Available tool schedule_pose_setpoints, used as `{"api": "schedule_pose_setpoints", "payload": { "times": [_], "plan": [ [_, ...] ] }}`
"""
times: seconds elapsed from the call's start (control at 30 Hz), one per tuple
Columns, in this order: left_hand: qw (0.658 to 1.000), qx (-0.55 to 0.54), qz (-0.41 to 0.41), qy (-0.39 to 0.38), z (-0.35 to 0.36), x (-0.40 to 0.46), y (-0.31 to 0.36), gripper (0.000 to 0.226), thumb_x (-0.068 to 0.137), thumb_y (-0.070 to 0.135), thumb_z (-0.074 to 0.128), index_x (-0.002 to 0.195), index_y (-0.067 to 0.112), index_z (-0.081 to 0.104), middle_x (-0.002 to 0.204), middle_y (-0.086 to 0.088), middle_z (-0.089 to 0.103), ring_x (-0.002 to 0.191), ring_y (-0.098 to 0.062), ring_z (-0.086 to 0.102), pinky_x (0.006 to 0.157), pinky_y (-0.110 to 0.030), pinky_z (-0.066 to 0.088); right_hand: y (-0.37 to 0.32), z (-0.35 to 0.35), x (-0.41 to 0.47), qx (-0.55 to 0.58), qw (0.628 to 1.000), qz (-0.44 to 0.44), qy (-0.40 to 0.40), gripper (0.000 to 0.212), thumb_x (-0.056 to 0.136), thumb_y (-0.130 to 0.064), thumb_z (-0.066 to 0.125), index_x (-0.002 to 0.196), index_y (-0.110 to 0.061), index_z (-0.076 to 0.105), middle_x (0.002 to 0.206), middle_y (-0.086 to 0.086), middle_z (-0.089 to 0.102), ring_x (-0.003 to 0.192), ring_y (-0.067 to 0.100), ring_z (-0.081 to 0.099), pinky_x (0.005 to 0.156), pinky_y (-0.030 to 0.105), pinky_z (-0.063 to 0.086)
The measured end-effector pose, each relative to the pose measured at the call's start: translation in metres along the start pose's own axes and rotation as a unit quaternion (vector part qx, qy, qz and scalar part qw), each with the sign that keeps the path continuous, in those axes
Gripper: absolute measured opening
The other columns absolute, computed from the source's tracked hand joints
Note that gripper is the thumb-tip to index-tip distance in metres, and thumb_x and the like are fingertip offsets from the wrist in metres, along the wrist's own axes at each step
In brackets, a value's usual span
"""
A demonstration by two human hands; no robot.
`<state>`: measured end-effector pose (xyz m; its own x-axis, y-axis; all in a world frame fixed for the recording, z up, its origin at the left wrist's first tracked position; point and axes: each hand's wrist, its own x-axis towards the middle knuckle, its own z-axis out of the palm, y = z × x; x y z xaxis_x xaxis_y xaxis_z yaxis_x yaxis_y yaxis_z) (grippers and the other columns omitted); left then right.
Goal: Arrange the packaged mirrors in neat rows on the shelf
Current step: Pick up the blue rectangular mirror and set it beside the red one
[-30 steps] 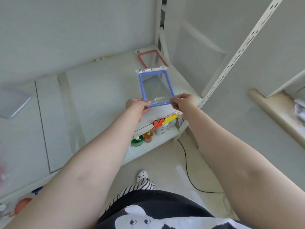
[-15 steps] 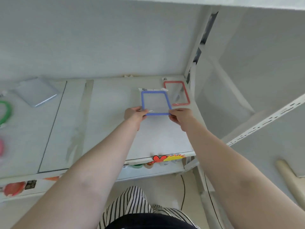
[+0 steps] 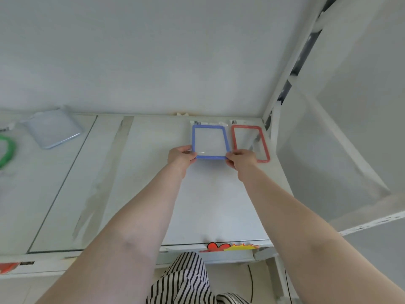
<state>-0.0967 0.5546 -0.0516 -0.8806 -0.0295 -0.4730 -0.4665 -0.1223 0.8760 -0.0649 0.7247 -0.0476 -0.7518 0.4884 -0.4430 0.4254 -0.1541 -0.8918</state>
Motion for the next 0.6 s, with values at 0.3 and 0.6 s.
{"api": "schedule_pose_setpoints", "payload": {
  "times": [0.3, 0.6],
  "plan": [
    [0.996, 0.084, 0.026, 0.028, 0.005, 0.047, -0.019, 0.044, 0.081, -0.005, 0.068, 0.123, 0.002, 0.061, 0.104, -0.015, 0.065, 0.081, -0.025, 0.062, 0.098, -0.033, 0.050, 0.012, 0.009, 0.028, -0.095, 0.995, -0.034, 0.025, 0.022, 0.082, -0.002, 0.069, 0.069, -0.014, 0.056, 0.067, 0.003, 0.061, 0.066, 0.024, 0.064, 0.088, 0.044, 0.057],
    [0.890, 0.416, 0.164, 0.088, 0.010, 0.042, -0.021, 0.058, 0.083, 0.031, 0.070, 0.135, 0.016, 0.050, 0.138, -0.011, 0.042, 0.126, -0.028, 0.046, 0.100, -0.035, 0.043, 0.009, -0.020, 0.029, -0.371, 0.909, -0.144, 0.127, 0.023, 0.089, -0.032, 0.061, 0.107, -0.019, 0.065, 0.112, 0.005, 0.060, 0.098, 0.027, 0.061, 0.080, 0.033, 0.050]
  ]
}}
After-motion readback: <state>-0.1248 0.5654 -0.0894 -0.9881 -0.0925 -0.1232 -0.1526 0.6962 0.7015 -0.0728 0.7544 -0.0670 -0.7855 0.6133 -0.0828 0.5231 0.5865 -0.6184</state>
